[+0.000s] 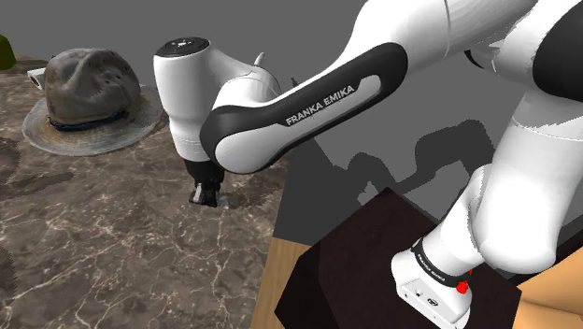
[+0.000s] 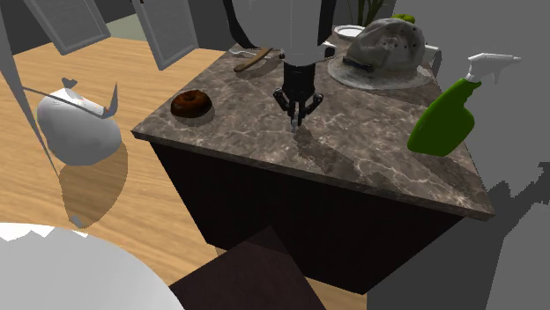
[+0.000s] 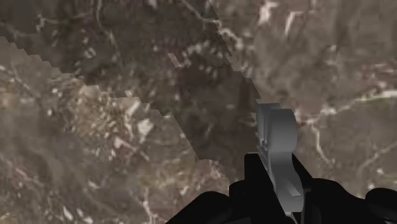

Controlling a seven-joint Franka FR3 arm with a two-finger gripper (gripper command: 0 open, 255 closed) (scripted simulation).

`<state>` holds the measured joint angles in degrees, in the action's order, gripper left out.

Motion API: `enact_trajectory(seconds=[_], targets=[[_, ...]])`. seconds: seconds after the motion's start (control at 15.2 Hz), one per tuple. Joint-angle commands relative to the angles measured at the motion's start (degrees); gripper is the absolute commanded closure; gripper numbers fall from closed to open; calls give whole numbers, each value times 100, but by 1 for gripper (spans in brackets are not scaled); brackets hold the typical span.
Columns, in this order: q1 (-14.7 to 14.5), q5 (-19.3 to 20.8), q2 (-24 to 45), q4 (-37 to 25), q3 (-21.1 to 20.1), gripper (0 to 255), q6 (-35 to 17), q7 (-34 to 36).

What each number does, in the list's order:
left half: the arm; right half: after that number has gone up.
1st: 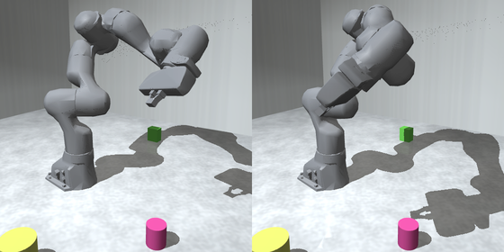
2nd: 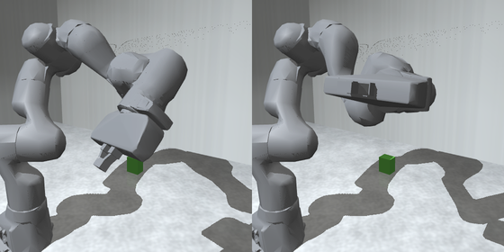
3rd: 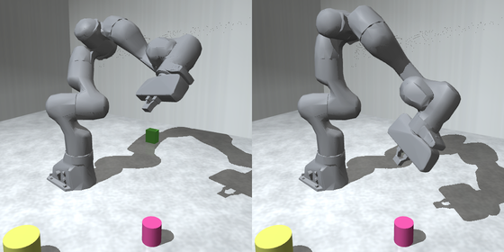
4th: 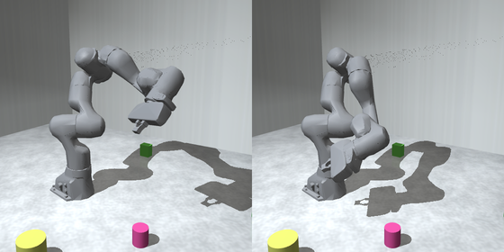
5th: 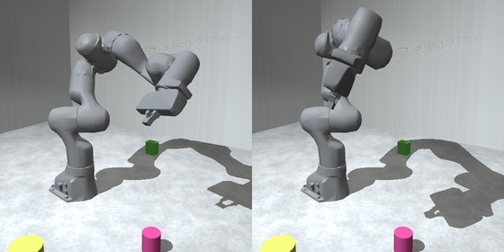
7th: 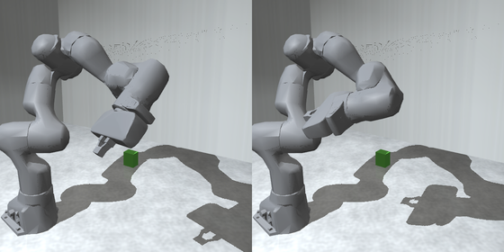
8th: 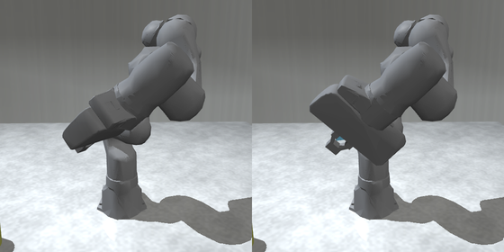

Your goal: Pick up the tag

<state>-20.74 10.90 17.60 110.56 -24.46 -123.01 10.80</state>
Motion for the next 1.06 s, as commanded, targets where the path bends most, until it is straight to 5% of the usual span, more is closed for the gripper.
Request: enact_trajectory(seconds=[0.0,0.99], targets=[[9,-37,-63,-33,-15,255,90,-24],[68,-298,-500,-524,-96,255,967,-217]])
